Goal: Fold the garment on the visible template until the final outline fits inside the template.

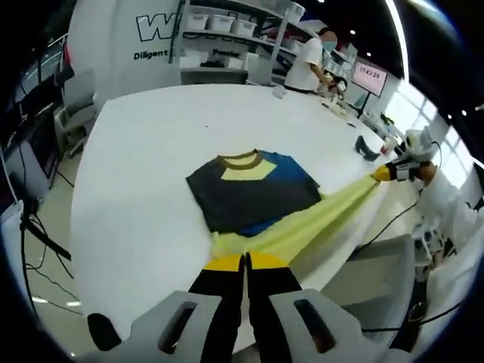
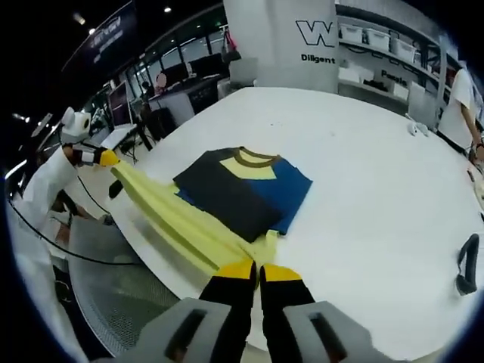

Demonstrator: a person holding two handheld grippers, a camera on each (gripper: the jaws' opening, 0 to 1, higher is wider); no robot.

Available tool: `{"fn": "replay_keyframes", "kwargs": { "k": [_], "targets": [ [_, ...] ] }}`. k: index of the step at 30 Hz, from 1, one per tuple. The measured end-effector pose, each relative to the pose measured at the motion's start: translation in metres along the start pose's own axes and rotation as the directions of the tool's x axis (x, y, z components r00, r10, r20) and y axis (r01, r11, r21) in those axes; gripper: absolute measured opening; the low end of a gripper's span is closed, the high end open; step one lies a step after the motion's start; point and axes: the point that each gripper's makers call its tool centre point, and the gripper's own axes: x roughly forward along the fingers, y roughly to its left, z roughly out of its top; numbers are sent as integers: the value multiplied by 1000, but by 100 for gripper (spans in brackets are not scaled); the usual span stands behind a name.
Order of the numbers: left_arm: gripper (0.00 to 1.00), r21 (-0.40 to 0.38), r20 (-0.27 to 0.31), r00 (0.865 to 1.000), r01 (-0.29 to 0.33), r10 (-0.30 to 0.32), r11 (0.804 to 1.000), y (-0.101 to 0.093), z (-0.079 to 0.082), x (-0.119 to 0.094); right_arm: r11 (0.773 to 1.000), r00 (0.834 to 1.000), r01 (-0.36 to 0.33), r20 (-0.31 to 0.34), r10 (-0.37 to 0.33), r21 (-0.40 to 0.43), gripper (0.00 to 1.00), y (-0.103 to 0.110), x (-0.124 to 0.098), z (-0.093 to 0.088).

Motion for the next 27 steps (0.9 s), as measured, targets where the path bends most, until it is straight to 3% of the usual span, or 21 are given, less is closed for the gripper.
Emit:
{"fn": "replay_keyframes", "kwargs": {
  "k": [16,27],
  "targets": [
    [0,42,45,999,-13,12,999,31,63,27,997,1000,24,14,-23,-79,0,-31,23,56],
    [0,40,24,1000,-14,13,999,53,85,58,994,999,33,2,-33,-108,0,-53,48,83]
  ]
}}
